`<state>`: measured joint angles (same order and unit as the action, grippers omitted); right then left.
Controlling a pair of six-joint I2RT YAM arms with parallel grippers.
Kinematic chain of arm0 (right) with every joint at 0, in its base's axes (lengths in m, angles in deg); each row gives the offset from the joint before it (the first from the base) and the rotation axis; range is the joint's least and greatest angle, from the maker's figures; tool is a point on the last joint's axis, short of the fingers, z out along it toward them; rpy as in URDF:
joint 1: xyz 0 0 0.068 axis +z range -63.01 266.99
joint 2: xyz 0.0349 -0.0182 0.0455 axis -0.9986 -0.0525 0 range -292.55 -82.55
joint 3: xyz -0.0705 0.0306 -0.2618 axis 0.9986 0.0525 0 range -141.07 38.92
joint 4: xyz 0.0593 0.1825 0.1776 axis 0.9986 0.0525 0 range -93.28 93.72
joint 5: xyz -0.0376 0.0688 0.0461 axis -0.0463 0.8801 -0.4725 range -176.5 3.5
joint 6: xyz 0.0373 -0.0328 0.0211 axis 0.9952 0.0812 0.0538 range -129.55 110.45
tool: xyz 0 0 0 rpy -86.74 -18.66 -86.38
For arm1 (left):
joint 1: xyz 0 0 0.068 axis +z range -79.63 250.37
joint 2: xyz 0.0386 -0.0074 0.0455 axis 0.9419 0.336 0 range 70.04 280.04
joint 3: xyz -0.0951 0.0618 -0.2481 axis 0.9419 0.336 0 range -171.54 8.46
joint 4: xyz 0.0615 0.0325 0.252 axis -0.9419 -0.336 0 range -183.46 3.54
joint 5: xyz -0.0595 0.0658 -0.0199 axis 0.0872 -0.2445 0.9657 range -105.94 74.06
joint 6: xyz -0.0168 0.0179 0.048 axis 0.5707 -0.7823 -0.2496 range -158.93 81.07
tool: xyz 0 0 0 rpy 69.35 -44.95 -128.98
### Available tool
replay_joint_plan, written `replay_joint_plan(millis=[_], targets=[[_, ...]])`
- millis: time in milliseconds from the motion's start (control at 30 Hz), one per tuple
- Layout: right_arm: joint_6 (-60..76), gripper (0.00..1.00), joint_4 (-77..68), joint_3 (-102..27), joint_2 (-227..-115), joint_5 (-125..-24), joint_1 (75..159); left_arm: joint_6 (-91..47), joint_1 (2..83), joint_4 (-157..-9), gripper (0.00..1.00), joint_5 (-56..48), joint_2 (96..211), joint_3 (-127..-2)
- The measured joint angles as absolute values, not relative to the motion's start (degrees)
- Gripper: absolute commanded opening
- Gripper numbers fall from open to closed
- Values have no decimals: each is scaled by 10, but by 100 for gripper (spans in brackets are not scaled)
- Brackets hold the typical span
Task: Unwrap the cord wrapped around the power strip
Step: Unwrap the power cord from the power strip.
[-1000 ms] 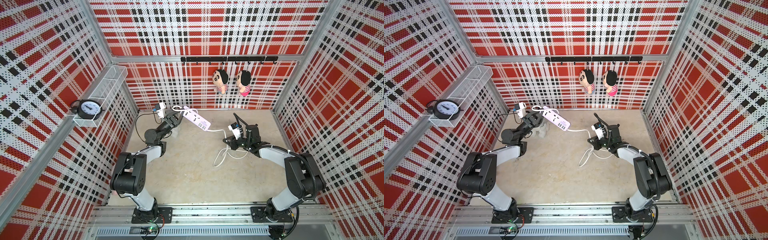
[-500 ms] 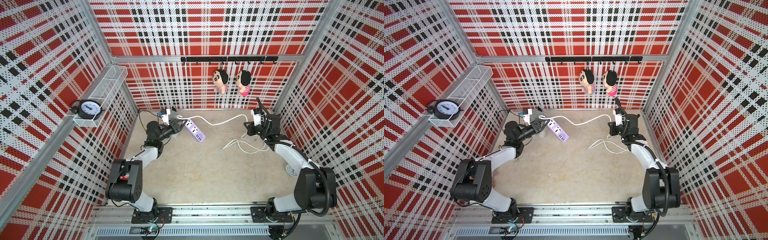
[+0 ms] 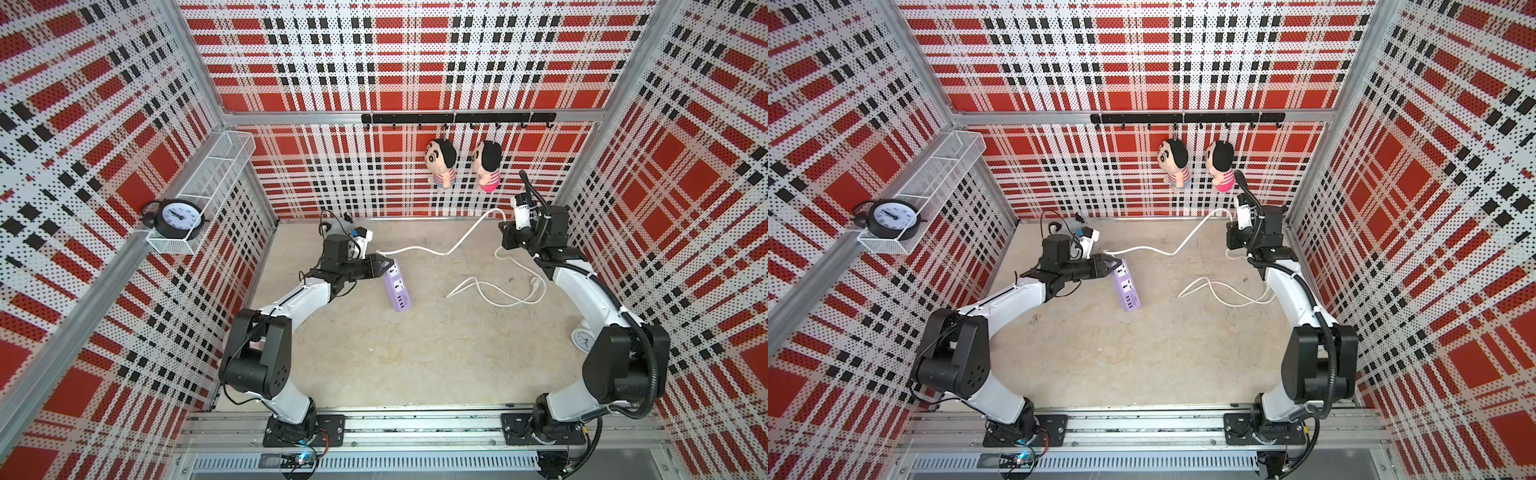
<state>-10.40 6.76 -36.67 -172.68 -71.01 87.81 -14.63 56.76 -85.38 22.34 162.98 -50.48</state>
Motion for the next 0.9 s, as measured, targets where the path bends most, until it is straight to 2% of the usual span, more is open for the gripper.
replay_joint_plan(millis=[133,200,233,267,300,367,467,667,767,900], targets=[[-111,0,90,-390,-1757,-720,866,-170,553,-895,0,224,1636,-509],[-113,32,109,-387,-1758,-716,860,-177,544,-905,0,228,1639,-512],[-110,57,120,-387,-1758,-704,858,-180,541,-912,0,231,1642,-515],[-110,75,129,-387,-1757,-690,857,-182,538,-917,0,235,1646,-518],[-110,83,138,-386,-1757,-676,856,-184,536,-920,0,239,1649,-522],[-108,92,157,-378,-1750,-643,855,-189,532,-925,0,247,1658,-531],[-97,95,173,-344,-1721,-579,855,-198,532,-931,0,254,1670,-546],[-60,91,174,-265,-1639,-419,881,-228,532,-971,0,263,1700,-591],[-38,86,151,-241,-1634,-357,953,-249,532,-1005,0,262,1719,-625],[-18,85,118,-224,-1680,-308,1046,-279,531,-1052,0,263,1736,-669]])
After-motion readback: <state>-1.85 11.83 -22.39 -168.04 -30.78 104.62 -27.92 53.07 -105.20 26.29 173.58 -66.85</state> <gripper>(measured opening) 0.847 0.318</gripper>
